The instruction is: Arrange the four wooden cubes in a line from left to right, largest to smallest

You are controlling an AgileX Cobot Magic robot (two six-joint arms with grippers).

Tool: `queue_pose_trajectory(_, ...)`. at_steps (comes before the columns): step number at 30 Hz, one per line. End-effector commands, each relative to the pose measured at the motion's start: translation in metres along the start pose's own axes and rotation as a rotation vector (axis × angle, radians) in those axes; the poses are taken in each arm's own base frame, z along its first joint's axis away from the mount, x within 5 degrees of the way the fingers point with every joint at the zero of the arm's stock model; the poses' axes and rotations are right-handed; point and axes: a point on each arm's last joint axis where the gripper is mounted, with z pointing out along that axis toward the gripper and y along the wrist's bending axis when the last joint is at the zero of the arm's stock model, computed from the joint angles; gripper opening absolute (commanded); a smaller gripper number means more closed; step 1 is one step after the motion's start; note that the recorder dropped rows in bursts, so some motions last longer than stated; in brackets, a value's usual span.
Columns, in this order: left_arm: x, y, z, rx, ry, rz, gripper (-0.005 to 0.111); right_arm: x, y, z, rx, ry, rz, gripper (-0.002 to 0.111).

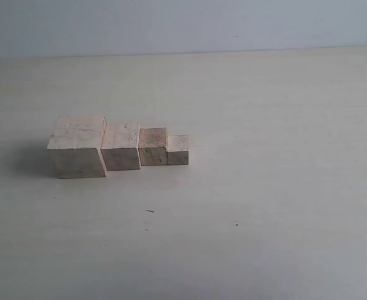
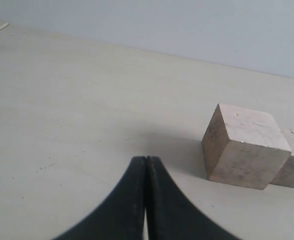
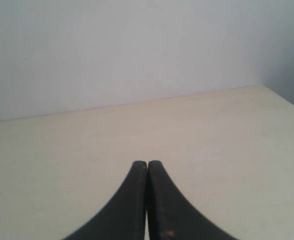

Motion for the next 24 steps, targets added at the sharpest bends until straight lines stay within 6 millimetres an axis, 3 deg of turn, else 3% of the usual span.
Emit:
queue_pose_trajectory(1,0.001,0.0,0.0,0.009,-0.002,-0.002,0.0,0.023,-0.003,0.001,0.008,0.014,-0.01,0.0)
queue_pose_trajectory(9,0.001,0.0,0.0,0.009,-0.002,-0.002,0.0,0.035,-0.004,-0.001,0.01,0.065,-0.013,0.0)
queue_pose_trajectory(24,0.001,0.0,0.0,0.009,-0.002,-0.002,0.0,0.036,-0.004,-0.001,0.01,0.077,-0.017,0.0)
